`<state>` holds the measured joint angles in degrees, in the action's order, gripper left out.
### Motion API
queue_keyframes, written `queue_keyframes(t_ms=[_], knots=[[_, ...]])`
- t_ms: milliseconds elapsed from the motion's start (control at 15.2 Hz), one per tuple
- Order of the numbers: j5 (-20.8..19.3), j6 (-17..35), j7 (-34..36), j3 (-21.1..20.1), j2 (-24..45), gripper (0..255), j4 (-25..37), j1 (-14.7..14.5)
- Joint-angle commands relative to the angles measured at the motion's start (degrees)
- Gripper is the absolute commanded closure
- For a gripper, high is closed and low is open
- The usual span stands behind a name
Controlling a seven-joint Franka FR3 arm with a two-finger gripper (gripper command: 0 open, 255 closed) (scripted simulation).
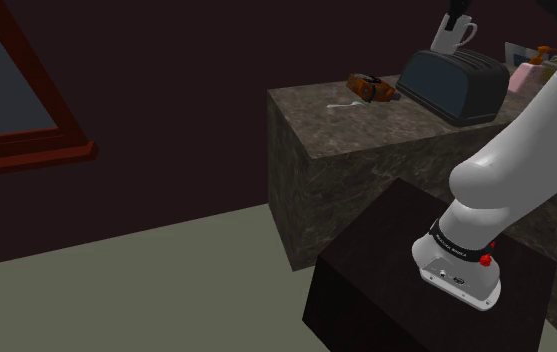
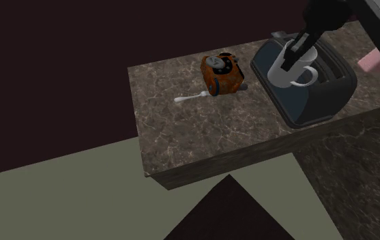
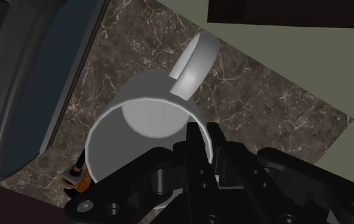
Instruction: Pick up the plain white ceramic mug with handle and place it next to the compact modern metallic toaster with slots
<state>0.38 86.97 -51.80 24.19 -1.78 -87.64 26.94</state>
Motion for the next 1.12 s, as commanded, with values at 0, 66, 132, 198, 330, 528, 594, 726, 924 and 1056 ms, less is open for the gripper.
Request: queue_keyframes(t_ms=[0, 66, 132, 198, 330, 528, 594, 726, 924, 1056], knots=[[-0.19, 1.49, -0.27, 0.10, -0.46, 255, -1.90, 0.10], [-0.30, 2.33, -0.20, 0.06, -0.74, 255, -2.99, 0.07], [-0.41, 3.17, -0.13, 0.02, -1.00, 255, -4.06, 0.05], [-0.51, 3.99, -0.07, -0.02, -1.24, 255, -5.11, 0.02], [-0.68, 5.63, 0.04, -0.08, -1.67, 255, -7.15, -0.01], [-0.90, 8.05, 0.17, -0.14, -2.20, 255, -10.04, -0.03], [-0.95, 8.85, 0.20, -0.15, -2.34, 255, -10.97, -0.04], [-1.05, 10.43, 0.26, -0.17, -2.58, 255, -12.77, -0.04], [-1.16, 12.78, 0.30, -0.18, -2.83, 255, -15.35, -0.03], [-1.20, 14.33, 0.32, -0.17, -2.92, 255, -16.99, -0.02]])
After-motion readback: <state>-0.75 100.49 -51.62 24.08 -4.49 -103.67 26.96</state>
